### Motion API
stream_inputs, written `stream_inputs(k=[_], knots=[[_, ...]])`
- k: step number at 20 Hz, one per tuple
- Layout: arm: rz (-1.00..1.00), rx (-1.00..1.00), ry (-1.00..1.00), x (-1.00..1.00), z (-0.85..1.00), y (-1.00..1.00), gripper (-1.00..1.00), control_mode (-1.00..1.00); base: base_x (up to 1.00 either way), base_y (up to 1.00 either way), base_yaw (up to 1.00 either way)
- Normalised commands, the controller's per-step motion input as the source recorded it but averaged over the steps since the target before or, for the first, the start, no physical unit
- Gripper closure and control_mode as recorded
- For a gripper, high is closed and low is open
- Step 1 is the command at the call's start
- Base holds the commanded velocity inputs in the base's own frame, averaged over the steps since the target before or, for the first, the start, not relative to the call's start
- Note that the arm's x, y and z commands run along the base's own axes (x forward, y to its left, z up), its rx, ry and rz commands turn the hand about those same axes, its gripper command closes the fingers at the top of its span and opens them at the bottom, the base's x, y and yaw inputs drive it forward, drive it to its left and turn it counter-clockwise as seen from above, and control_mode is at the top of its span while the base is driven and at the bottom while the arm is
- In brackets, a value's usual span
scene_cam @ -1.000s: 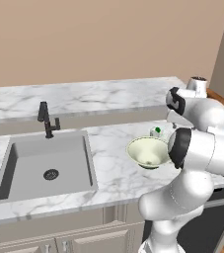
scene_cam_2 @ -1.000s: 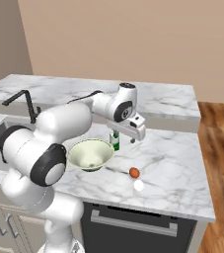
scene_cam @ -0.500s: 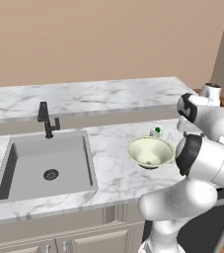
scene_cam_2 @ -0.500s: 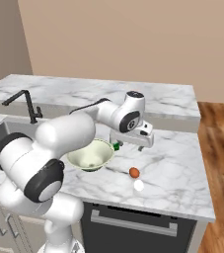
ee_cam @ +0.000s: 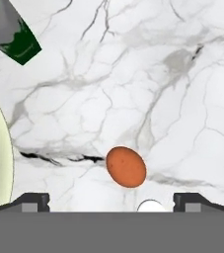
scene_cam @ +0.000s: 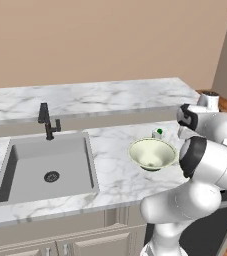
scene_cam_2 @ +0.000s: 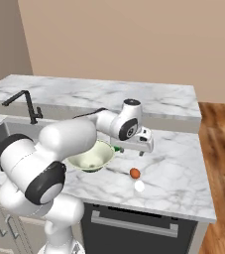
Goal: Gather the eggs and milk located in the vicinity of the sink area and place them right next to the bowl.
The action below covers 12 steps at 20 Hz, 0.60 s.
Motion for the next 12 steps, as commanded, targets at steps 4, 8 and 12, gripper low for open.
stream_inputs(k=[4,8,12], knots=[[0.00,0.00,0.00,-0.09,-0.25,-0.25,-1.00,-1.00,0.00,0.00,0.00],[0.00,-0.03,0.00,-0.14,-0.32,-0.08,-1.00,-1.00,0.00,0.00,0.00],[0.08,0.00,0.00,-0.07,-0.48,0.03,-1.00,-1.00,0.00,0.00,0.00]])
